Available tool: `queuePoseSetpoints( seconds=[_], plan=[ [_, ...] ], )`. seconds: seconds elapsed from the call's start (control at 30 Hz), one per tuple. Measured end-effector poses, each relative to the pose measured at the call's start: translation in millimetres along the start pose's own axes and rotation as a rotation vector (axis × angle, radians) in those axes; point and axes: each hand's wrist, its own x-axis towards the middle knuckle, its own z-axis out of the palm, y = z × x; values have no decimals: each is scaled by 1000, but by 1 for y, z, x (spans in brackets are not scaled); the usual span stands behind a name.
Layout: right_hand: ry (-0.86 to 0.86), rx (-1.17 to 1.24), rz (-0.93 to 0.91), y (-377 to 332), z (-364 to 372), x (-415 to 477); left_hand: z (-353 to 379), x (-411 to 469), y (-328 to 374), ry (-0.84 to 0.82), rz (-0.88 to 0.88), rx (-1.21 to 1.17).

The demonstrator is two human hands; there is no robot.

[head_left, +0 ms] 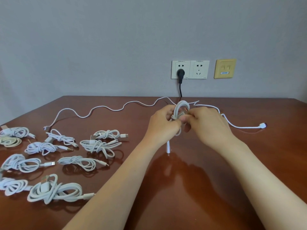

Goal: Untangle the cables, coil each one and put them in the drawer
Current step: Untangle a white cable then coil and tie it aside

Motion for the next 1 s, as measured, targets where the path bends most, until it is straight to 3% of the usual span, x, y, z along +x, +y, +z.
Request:
queuePoseSetpoints(
  seconds=[0.2, 0.47, 0.67, 0.77, 1.0],
  plan=[
    [1, 288, 54, 8, -2, 2, -1, 0, -1, -52, 2, -11],
    [-46, 459, 118, 14, -6, 5, 3, -2, 0, -64, 44, -36],
    [-87, 850, 196, 8, -6, 3, 2, -1, 1, -32, 56, -139],
    [-137, 1055, 185, 8, -4, 3, 2, -1, 3, -44, 19, -218],
    [-201, 1050, 166, 12, 2, 3, 0, 0, 10, -104, -191, -404]
  ],
)
